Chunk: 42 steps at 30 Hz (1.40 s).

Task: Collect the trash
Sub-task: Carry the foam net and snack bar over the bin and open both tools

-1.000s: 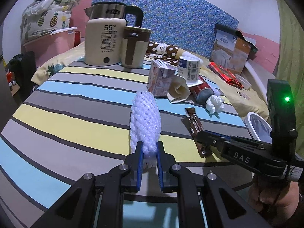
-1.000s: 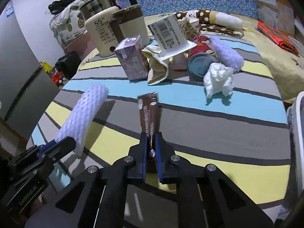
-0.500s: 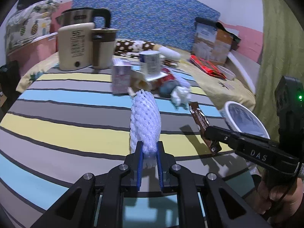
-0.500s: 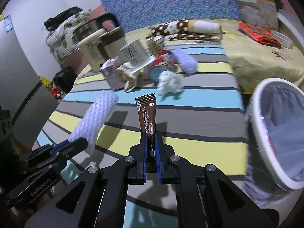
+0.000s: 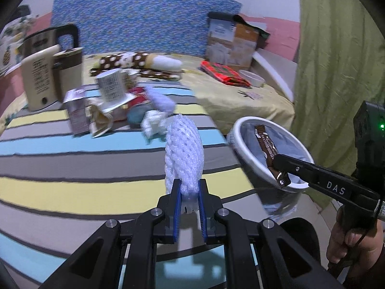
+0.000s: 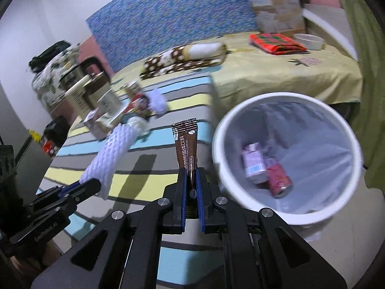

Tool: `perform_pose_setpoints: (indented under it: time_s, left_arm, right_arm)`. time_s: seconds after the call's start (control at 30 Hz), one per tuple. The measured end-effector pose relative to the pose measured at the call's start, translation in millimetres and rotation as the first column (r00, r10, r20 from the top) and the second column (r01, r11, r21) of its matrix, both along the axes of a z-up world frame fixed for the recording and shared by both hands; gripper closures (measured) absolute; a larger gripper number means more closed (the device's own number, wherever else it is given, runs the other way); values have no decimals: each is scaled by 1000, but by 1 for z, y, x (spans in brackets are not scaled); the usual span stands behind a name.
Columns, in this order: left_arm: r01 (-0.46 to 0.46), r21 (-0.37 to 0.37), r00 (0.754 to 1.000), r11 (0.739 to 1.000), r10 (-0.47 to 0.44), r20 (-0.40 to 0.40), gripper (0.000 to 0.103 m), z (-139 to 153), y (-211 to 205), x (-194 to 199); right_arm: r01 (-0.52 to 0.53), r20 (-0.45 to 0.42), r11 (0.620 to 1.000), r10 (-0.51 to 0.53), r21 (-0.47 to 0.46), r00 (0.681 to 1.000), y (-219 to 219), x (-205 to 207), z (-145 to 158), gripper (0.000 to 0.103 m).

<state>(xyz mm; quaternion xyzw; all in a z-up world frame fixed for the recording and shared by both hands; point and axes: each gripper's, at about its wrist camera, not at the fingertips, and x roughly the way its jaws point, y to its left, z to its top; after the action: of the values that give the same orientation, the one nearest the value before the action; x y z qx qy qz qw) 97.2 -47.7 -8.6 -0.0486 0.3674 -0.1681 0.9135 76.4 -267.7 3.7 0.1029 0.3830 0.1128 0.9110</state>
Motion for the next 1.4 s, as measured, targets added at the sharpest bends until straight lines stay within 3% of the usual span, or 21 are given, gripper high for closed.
perform_pose_setpoints:
  time_s: [0.37,1.0,1.07,1.13,1.17,1.4]
  left_arm:
    - [132,14,991,991,-132,13,90,6,-64,12]
    - [289,-8,957,957,-289,-4,89,0,-142,44]
    - [299,-16,954,954,-299,-2,83,-1,-144,46]
    - [309,-33,951,950,-309,0,70,-2,-144,48]
    - [313,-46,950,949,-314,-1,66,-3,-143,47]
    - [309,-86,950,947,-311,-10,66,-2,-132,47]
  right_arm:
    - [131,-1,991,-131,8,991,-50,-3,-8,93]
    - [202,-57,979,-201,3,978,-90,2,-21,92]
    - [210,-54,978,-210,-2,976,-91,1,-21,83]
    - [216,-50,976,-215,4,975,-93,2,-20,60]
    - [219,-47,976,-218,11,975,-94,2,-20,58]
    - [227,-20,973,-227,29,974,-96,-2,-14,58]
